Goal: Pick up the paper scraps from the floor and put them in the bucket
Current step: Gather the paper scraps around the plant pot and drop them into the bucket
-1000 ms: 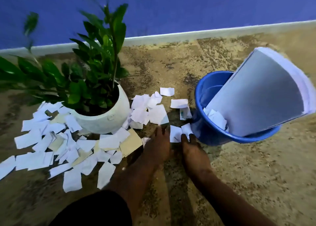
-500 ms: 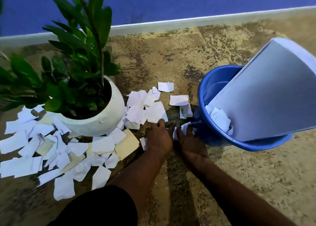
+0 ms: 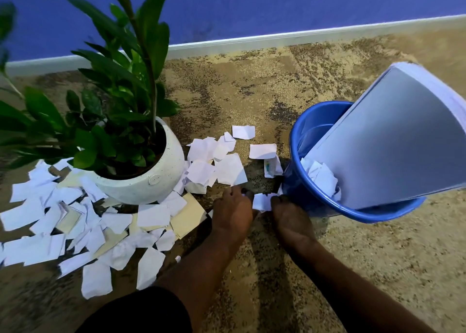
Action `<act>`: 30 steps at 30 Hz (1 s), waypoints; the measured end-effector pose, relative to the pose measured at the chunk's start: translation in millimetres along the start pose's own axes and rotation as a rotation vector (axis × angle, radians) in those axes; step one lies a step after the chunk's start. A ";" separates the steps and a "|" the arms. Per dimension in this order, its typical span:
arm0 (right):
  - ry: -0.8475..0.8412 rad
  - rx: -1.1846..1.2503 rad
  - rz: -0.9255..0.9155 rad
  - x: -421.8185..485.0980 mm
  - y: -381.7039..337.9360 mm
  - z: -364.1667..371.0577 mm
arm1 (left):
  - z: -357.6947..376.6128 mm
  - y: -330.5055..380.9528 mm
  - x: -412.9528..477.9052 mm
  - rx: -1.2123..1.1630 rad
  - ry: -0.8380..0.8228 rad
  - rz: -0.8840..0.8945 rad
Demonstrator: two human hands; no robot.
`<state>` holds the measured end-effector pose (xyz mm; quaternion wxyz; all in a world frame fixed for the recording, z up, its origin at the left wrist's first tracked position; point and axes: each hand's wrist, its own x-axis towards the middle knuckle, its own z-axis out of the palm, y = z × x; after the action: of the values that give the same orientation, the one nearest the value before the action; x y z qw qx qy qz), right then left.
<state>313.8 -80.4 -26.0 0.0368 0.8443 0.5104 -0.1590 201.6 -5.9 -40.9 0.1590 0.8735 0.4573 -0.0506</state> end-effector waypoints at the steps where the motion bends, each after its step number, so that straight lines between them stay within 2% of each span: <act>1: -0.021 0.028 -0.007 -0.8 1.6 1.8 | -1.2 -2.3 0.2 0.011 -0.012 0.017; 4: -0.059 0.203 -0.011 -10.2 1.0 -3.9 | -12.3 -5.7 -4.1 -0.015 0.031 0.025; 7: 0.201 0.376 -0.115 -33.8 -5.9 -17.4 | -28.5 -11.1 -15.5 -0.115 0.195 0.048; 9: 0.349 0.411 -0.108 -46.3 -13.7 -31.0 | -40.4 -16.0 -22.2 -0.200 0.284 0.066; 14: 0.542 0.529 -0.087 -68.0 -32.4 -73.6 | -65.7 -20.1 -30.2 -0.372 0.352 -0.009; 21: 0.867 0.578 -0.068 -92.7 -25.0 -138.4 | -100.7 9.5 -38.5 -0.666 0.496 0.057; 23: 0.857 0.557 0.042 -88.8 -11.1 -153.1 | -117.2 30.5 -37.3 -0.753 0.555 0.103; 27: 0.671 0.535 0.160 -74.7 13.3 -164.3 | -146.3 68.9 -29.5 -0.787 0.537 0.263; 30: 0.748 0.578 0.123 -78.9 15.2 -166.1 | -158.4 82.4 -22.7 -0.727 0.510 0.331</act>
<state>331.5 -117.4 153.8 -0.3764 0.8480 0.3725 0.0231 246.7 -16.2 133.0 0.3432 0.8069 0.3244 0.3548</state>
